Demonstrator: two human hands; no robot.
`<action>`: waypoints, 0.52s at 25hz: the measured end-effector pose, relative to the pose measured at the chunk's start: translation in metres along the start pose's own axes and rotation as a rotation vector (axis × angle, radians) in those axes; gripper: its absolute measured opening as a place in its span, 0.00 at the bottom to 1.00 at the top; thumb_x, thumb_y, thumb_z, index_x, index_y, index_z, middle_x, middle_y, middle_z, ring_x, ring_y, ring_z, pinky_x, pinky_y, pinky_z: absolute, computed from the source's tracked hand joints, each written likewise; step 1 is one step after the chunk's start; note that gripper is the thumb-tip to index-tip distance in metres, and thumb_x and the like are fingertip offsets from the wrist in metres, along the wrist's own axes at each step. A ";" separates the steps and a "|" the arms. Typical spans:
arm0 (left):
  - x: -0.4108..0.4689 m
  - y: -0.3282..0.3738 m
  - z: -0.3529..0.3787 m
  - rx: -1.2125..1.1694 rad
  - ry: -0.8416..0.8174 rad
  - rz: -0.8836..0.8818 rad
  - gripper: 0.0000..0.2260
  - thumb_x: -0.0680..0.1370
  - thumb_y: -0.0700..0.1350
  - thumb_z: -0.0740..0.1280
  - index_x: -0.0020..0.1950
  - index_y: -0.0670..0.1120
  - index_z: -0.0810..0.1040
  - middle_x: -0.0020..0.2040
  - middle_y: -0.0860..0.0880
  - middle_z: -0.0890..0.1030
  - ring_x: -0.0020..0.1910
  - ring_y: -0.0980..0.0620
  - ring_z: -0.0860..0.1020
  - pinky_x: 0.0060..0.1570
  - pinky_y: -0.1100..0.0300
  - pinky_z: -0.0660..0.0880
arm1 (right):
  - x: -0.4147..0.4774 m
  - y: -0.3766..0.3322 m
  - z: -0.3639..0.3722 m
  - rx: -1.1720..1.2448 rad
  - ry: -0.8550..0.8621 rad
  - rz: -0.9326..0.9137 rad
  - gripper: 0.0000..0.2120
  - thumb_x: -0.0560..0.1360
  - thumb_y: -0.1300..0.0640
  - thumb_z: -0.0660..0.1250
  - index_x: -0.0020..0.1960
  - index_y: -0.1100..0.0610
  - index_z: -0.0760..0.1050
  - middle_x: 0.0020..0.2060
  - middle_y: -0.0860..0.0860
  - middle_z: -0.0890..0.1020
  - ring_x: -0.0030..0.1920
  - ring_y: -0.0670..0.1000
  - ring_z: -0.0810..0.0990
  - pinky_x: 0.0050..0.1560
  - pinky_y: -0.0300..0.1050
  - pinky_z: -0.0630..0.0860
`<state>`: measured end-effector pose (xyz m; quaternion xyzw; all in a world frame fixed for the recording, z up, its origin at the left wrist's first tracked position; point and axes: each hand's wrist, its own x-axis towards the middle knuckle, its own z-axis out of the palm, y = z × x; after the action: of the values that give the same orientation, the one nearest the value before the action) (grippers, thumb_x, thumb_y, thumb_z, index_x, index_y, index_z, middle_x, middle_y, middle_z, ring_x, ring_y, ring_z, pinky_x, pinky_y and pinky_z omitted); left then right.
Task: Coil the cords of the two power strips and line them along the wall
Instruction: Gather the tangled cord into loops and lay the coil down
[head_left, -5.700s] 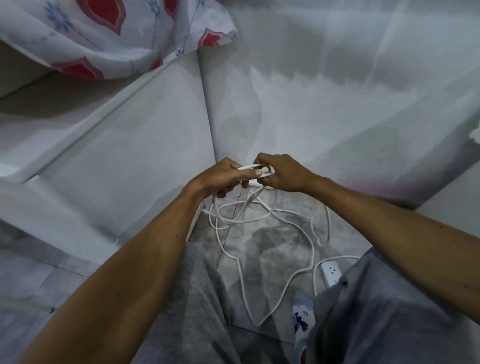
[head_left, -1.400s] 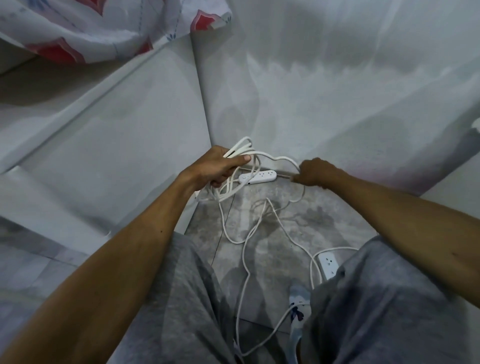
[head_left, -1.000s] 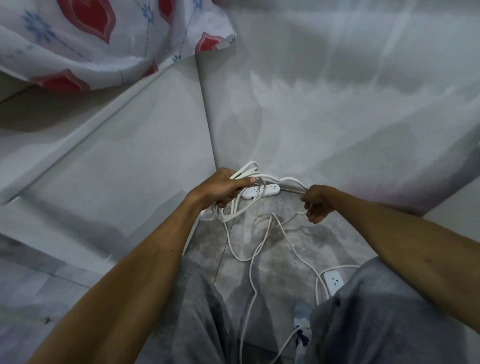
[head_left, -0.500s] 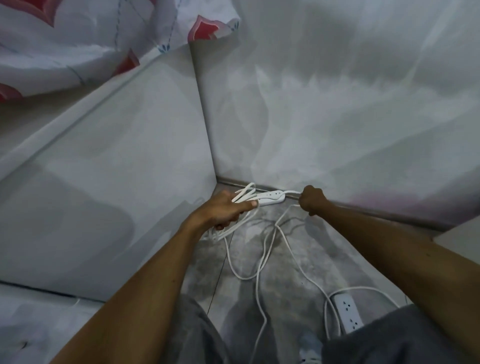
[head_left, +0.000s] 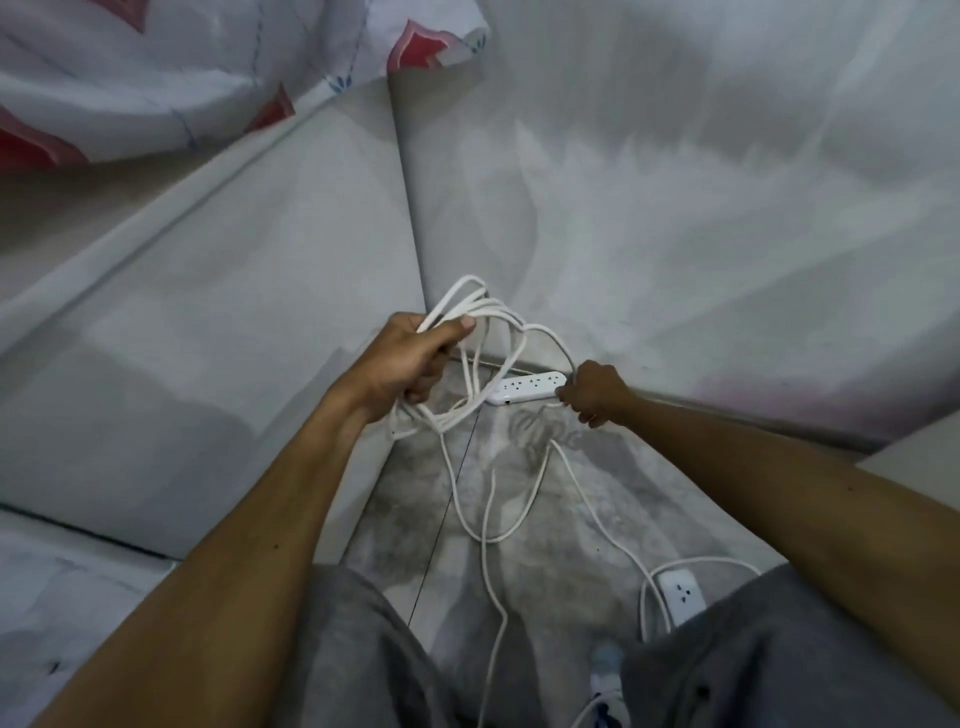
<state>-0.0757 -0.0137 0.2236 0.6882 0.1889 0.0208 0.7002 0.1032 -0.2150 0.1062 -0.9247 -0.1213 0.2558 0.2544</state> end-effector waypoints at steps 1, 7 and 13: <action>-0.008 0.012 -0.001 -0.031 -0.014 0.029 0.18 0.80 0.51 0.68 0.32 0.50 0.70 0.23 0.52 0.59 0.19 0.56 0.55 0.23 0.68 0.56 | -0.009 -0.001 -0.003 0.026 -0.031 -0.002 0.11 0.74 0.54 0.70 0.45 0.63 0.81 0.36 0.59 0.84 0.30 0.57 0.84 0.36 0.56 0.85; -0.066 0.060 0.001 -0.141 -0.096 0.119 0.18 0.79 0.50 0.67 0.30 0.50 0.70 0.22 0.53 0.57 0.17 0.56 0.54 0.23 0.69 0.57 | -0.065 0.000 -0.019 -0.099 0.067 -0.140 0.19 0.72 0.45 0.73 0.50 0.61 0.81 0.41 0.60 0.83 0.35 0.55 0.81 0.31 0.46 0.78; -0.112 0.099 0.009 -0.232 -0.153 0.195 0.17 0.82 0.49 0.62 0.33 0.48 0.68 0.21 0.54 0.58 0.17 0.57 0.54 0.23 0.67 0.52 | -0.116 0.015 -0.013 -0.130 -0.031 -0.538 0.11 0.73 0.53 0.75 0.51 0.58 0.85 0.50 0.54 0.86 0.53 0.51 0.82 0.54 0.44 0.77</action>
<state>-0.1539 -0.0499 0.3463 0.6176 0.0638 0.0576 0.7818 0.0138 -0.2741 0.1559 -0.8697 -0.3824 0.1849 0.2513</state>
